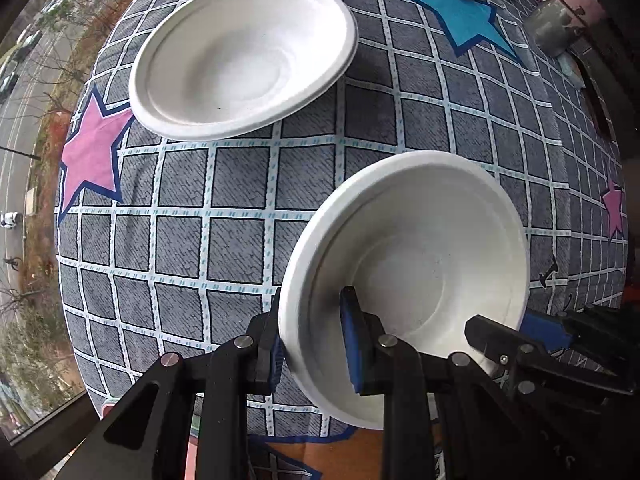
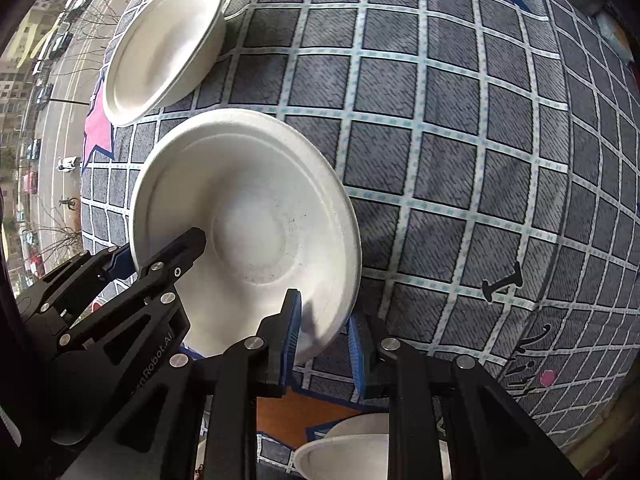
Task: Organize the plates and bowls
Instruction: 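Close both grippers on another white bowl rim and lift it, then carry the white bowl onto the placed bowl and open both grippers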
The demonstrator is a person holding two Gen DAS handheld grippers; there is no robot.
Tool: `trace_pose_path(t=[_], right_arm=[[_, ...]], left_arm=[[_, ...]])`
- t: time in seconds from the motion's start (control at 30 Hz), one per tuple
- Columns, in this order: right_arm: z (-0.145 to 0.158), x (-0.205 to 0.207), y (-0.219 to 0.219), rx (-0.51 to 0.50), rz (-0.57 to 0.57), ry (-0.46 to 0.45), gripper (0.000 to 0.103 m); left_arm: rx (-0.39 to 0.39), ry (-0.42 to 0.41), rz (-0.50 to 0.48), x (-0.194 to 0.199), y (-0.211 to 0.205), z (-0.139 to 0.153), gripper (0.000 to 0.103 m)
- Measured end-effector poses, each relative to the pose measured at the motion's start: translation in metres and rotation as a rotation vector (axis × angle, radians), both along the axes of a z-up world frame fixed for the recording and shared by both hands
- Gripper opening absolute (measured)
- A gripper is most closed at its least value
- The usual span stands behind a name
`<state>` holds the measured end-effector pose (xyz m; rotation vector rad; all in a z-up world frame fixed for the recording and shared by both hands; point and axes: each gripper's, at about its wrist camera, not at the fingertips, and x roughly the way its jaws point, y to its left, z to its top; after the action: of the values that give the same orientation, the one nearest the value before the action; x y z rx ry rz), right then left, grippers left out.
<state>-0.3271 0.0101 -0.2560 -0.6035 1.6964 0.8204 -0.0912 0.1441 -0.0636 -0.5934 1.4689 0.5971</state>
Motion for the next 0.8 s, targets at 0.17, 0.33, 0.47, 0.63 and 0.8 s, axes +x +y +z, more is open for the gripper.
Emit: trace_pose_path(t=[0.17,0.33,0.47,0.63,0.8], right_arm=[[-0.005,0.025,-0.02,0.02,-0.052,0.019,0.024],[-0.017,0.043,-0.014,0.017,-0.054,0.05,0.024],[-0.026,0.028,-0.01,0.034,-0.068,0.094,0.024],[-0.01,0.033,-0.022,0.057,-0.068,0.077,0.024],[0.01,0.048,-0.036,0.094,-0.083,0.066,0.024]], left_arm=[[0.019,0.016,-0.009,0.029,-0.004,-0.006,0.034],[0.028,0.033,-0.013,0.063,0.004,-0.008,0.036],[0.018,0.044,-0.019,0.06,-0.006,-0.01,0.036],[0.031,0.02,-0.026,0.061,-0.037,0.007,0.036],[0.03,-0.013,-0.043,0.071,-0.065,0.031,0.036]])
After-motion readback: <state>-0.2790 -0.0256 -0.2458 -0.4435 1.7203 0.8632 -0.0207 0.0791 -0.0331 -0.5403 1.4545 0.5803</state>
